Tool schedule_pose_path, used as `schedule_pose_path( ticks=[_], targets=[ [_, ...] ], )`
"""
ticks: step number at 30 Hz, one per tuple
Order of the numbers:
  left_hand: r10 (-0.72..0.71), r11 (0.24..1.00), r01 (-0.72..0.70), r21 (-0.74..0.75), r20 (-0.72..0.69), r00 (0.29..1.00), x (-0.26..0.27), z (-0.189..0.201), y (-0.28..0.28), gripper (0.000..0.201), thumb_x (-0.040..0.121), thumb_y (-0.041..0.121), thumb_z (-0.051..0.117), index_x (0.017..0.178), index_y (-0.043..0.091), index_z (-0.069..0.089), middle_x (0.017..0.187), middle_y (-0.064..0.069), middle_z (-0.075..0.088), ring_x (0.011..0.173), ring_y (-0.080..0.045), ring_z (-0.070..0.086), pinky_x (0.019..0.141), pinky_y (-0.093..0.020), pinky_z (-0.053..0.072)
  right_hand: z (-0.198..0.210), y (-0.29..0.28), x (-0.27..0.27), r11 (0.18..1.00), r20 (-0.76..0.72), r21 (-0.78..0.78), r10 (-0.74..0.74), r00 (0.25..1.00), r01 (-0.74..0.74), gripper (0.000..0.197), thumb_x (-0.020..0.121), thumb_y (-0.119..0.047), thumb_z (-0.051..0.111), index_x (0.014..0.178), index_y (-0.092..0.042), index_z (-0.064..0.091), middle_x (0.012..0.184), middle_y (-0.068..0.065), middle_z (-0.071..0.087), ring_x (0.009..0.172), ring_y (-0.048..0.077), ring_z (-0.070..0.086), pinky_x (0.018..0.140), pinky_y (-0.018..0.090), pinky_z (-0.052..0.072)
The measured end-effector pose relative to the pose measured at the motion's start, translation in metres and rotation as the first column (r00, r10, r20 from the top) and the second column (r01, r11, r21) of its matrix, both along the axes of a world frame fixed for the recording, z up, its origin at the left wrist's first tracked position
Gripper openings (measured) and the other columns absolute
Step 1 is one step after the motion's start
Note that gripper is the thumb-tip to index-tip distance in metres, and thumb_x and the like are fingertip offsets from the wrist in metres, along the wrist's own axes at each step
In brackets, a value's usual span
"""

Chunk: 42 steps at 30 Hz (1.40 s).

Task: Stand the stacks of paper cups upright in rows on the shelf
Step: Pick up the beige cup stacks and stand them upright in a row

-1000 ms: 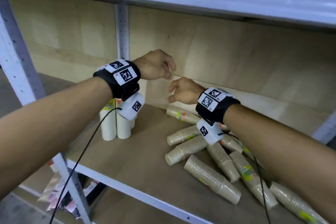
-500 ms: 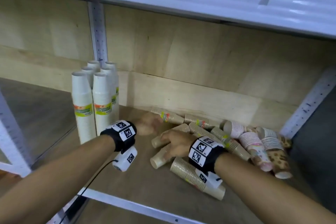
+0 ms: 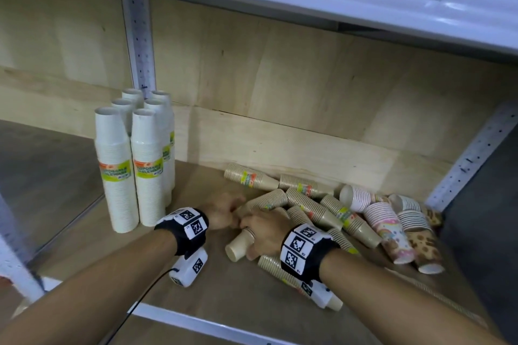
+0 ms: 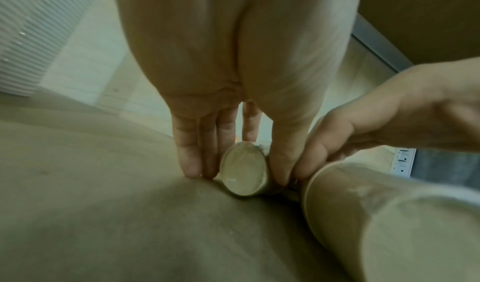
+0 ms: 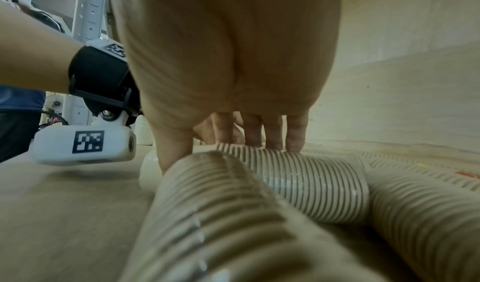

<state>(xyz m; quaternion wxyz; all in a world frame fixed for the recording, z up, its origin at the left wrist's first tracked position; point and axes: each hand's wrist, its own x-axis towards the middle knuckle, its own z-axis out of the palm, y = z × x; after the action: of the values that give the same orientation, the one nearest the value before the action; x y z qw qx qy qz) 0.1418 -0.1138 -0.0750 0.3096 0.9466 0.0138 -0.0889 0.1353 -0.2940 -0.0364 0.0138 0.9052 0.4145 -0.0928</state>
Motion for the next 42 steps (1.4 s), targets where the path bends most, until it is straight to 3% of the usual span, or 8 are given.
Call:
schedule_pose_path(
  ticks=[4, 7, 11, 15, 19, 24, 30, 42],
  targets=[
    [-0.011, 1.0, 0.011, 0.002, 0.035, 0.999, -0.001, 0.001, -0.001, 0.039, 0.074, 0.019, 0.074, 0.108, 0.031, 0.061, 0.095, 0.012, 0.065, 0.091, -0.009, 0.062, 0.078, -0.026, 0.05, -0.005, 0.004, 0.002, 0.999, 0.025, -0.043, 0.013, 1.0, -0.012, 0.053, 0.064, -0.036, 0.083, 0.112, -0.023, 0.064, 0.117, -0.004, 0.057, 0.11, 0.022, 0.053, 0.09, 0.041, 0.037],
    [-0.016, 1.0, 0.016, -0.009, 0.028, 0.999, -0.002, 0.003, -0.001, 0.04, 0.073, 0.018, 0.073, 0.107, 0.034, 0.06, 0.097, 0.012, 0.067, 0.094, -0.009, 0.063, 0.083, -0.03, 0.053, -0.005, 0.005, 0.003, 0.999, 0.021, -0.034, 0.019, 1.0, -0.018, 0.048, 0.066, -0.032, 0.082, 0.108, -0.022, 0.064, 0.113, -0.004, 0.059, 0.108, 0.021, 0.054, 0.089, 0.04, 0.039],
    [-0.035, 0.999, 0.035, -0.001, 0.008, 0.999, -0.003, 0.01, 0.003, 0.039, 0.072, 0.015, 0.072, 0.103, 0.035, 0.058, 0.089, 0.017, 0.064, 0.09, -0.009, 0.063, 0.067, -0.021, 0.045, 0.003, 0.001, 0.003, 0.999, -0.009, 0.04, 0.019, 1.0, -0.019, 0.048, 0.071, -0.028, 0.079, 0.114, -0.02, 0.058, 0.113, -0.003, 0.059, 0.106, 0.02, 0.057, 0.076, 0.03, 0.036],
    [-0.063, 0.998, 0.063, -0.003, 0.021, 0.998, -0.003, 0.027, 0.008, 0.041, 0.078, 0.024, 0.07, 0.117, 0.032, 0.058, 0.098, 0.018, 0.064, 0.097, -0.008, 0.064, 0.079, -0.025, 0.049, 0.019, -0.005, 0.006, 0.986, -0.12, 0.162, -0.007, 0.993, 0.026, 0.055, 0.078, -0.023, 0.073, 0.127, -0.027, 0.048, 0.106, -0.012, 0.057, 0.098, 0.012, 0.06, 0.061, 0.019, 0.037],
    [-0.027, 0.997, 0.021, 0.075, 0.085, 0.996, -0.002, 0.053, 0.012, 0.016, 0.076, 0.046, 0.062, 0.089, 0.036, 0.063, 0.089, 0.015, 0.065, 0.088, -0.01, 0.063, 0.076, -0.029, 0.05, 0.034, -0.006, 0.015, 0.961, -0.115, 0.261, -0.056, 0.992, 0.085, 0.051, 0.078, -0.027, 0.074, 0.121, -0.028, 0.047, 0.115, -0.008, 0.059, 0.097, 0.013, 0.057, 0.073, 0.026, 0.041],
    [0.045, 0.998, -0.051, 0.046, 0.114, 0.992, 0.009, 0.077, 0.02, 0.035, 0.078, 0.021, 0.076, 0.111, 0.025, 0.064, 0.098, 0.006, 0.062, 0.091, -0.014, 0.061, 0.076, -0.025, 0.047, 0.046, -0.003, 0.028, 0.911, -0.11, 0.378, -0.131, 0.985, 0.164, 0.045, 0.073, -0.026, 0.073, 0.107, -0.021, 0.044, 0.101, -0.003, 0.058, 0.09, 0.021, 0.057, 0.071, 0.033, 0.048],
    [0.058, 0.997, -0.065, 0.031, 0.178, 0.982, 0.017, 0.106, 0.022, 0.023, 0.08, 0.012, 0.074, 0.099, 0.025, 0.067, 0.083, 0.004, 0.059, 0.077, -0.012, 0.058, 0.069, -0.022, 0.044, 0.055, -0.002, 0.037, 0.822, -0.138, 0.512, -0.21, 0.968, 0.252, 0.045, 0.075, -0.022, 0.073, 0.107, -0.016, 0.043, 0.097, -0.003, 0.055, 0.09, 0.022, 0.056, 0.067, 0.031, 0.042],
    [0.037, 0.989, -0.064, 0.132, 0.199, 0.979, 0.016, 0.122, -0.003, 0.029, 0.082, 0.018, 0.074, 0.111, 0.022, 0.071, 0.108, -0.001, 0.063, 0.105, -0.018, 0.06, 0.087, -0.027, 0.05, 0.046, 0.003, 0.045, 0.718, -0.263, 0.568, -0.306, 0.915, 0.403, 0.043, 0.079, -0.019, 0.067, 0.112, -0.018, 0.04, 0.094, 0.003, 0.058, 0.085, 0.025, 0.06, 0.061, 0.031, 0.045]
  ],
)
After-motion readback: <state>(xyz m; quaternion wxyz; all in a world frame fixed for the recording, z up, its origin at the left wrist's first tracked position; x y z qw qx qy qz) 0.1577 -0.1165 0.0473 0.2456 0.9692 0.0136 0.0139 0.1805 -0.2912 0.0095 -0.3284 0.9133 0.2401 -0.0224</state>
